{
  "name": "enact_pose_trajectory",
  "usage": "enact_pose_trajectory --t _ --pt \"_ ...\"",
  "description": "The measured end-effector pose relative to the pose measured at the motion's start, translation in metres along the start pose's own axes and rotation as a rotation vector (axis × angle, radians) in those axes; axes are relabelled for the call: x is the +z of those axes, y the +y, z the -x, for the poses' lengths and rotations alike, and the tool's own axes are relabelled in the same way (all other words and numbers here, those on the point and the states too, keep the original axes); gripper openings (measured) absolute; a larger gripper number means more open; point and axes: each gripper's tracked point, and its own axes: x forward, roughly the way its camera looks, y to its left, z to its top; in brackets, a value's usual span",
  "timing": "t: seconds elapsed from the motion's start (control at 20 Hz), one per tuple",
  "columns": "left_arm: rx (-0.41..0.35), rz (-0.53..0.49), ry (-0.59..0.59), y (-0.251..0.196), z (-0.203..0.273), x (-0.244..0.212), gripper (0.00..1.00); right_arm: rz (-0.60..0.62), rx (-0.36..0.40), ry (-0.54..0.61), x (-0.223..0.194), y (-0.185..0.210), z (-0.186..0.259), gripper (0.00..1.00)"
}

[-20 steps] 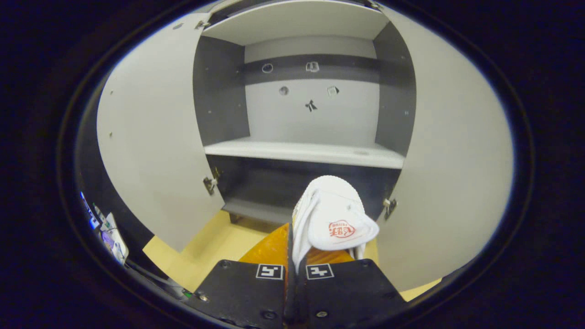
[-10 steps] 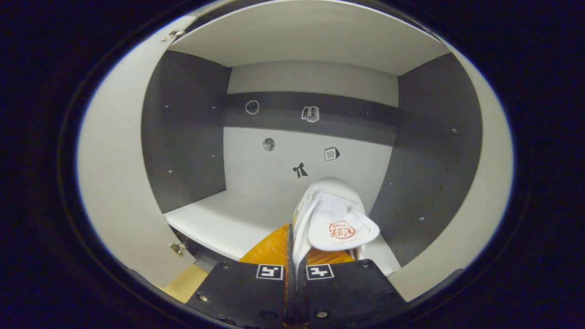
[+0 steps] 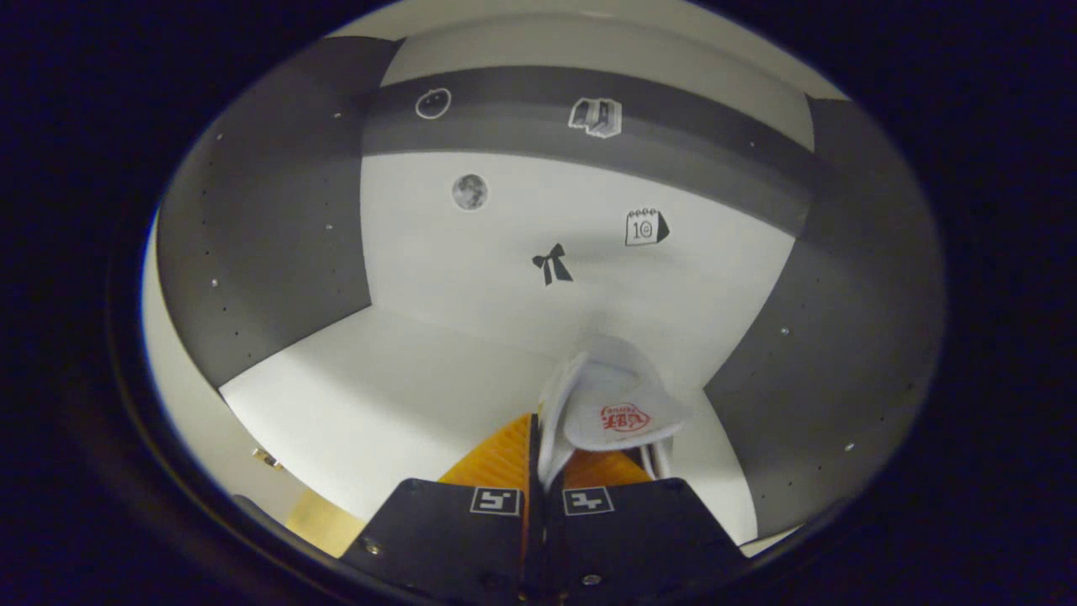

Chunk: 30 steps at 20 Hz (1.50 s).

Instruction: Grab one shoe with the right hand and put it into the shoe cabinet, grab the other shoe with the left hand and put it into the shoe cabinet; then close the right door with the right hand and the left door with the left hand.

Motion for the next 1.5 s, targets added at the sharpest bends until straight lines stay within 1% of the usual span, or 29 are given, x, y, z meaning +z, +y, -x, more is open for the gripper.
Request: enact_pose_trajectory --t 0.05,0.1,0.15,0.2,0.35,0.4,0.45,0.5,0.55,0.6,0.65,0.7,0.8,0.85,0.95,1.0,1.05,1.1,1.2,1.3,1.45,1.5 --pt "-0.001 0.000 0.001 0.000 0.000 0.000 0.96 -0.010 0.002 0.047 -0.007 -0.002 -0.006 0.06" --pt "-0.001 -0.002 -0.002 0.001 0.001 0.001 0.96 -0.029 0.016 0.091 -0.014 0.000 -0.011 0.09" --pt "0.000 -0.003 -0.005 0.002 0.002 0.003 0.96 -0.045 0.030 0.110 -0.015 0.004 -0.012 0.11" --pt "-0.002 -0.005 -0.010 0.003 0.003 0.003 0.96 -0.044 0.010 0.107 -0.014 0.001 -0.011 0.13" --pt "0.004 -0.009 -0.014 0.010 0.005 0.005 0.96 -0.074 0.006 0.046 -0.004 -0.002 0.009 0.20" --pt "0.003 -0.006 -0.013 0.012 0.005 0.005 0.96 -0.098 0.012 -0.003 0.005 -0.001 0.018 0.31" --pt "0.003 -0.003 -0.013 0.015 0.006 0.005 0.96 -0.115 0.010 -0.052 0.012 -0.003 0.033 0.40" --pt "0.001 0.000 -0.015 0.019 0.007 0.004 0.96 -0.131 -0.002 -0.107 0.020 -0.007 0.049 0.53" --pt "-0.004 0.003 -0.018 0.020 0.007 0.005 0.96 -0.137 -0.018 -0.170 0.028 -0.010 0.066 0.61" --pt "-0.008 0.005 -0.024 0.023 0.006 0.007 0.96 -0.138 -0.031 -0.229 0.033 -0.013 0.087 0.65" --pt "-0.016 0.006 -0.026 0.024 0.005 0.007 0.96 -0.140 -0.035 -0.277 0.033 -0.012 0.106 0.75" --pt "-0.023 0.009 -0.030 0.024 0.004 0.008 0.96 -0.150 -0.039 -0.322 0.035 -0.012 0.128 0.89" --pt "-0.045 0.015 -0.033 0.024 0.003 0.009 0.96 -0.169 -0.024 -0.403 0.034 -0.008 0.168 1.00" --pt "-0.056 0.015 -0.035 0.025 0.005 0.008 0.96 -0.179 -0.006 -0.438 0.031 -0.005 0.190 1.00" --pt "-0.077 0.008 -0.047 0.026 0.005 0.009 0.96 -0.203 0.003 -0.479 0.017 -0.005 0.228 1.00" --pt "-0.088 0.005 -0.047 0.027 0.005 0.009 1.00 -0.210 0.004 -0.502 0.009 -0.005 0.247 1.00" --pt "-0.101 0.005 -0.054 0.027 0.006 0.010 0.96 -0.211 0.002 -0.521 0.000 -0.006 0.265 1.00" --pt "-0.114 0.002 -0.058 0.026 0.006 0.010 0.96 -0.207 -0.004 -0.541 -0.009 -0.007 0.281 1.00" --pt "-0.135 -0.007 -0.066 0.026 0.007 0.011 0.96 -0.201 -0.005 -0.541 -0.037 -0.006 0.308 1.00" --pt "-0.160 -0.011 -0.073 0.023 0.009 0.011 0.96 -0.220 -0.005 -0.560 -0.064 -0.006 0.333 1.00" --pt "-0.186 -0.039 -0.080 0.020 0.012 0.009 0.96 -0.217 -0.029 -0.541 -0.121 -0.009 0.355 1.00" --pt "-0.184 -0.046 -0.084 0.022 0.012 0.009 0.96 -0.225 -0.022 -0.530 -0.140 -0.007 0.363 1.00"
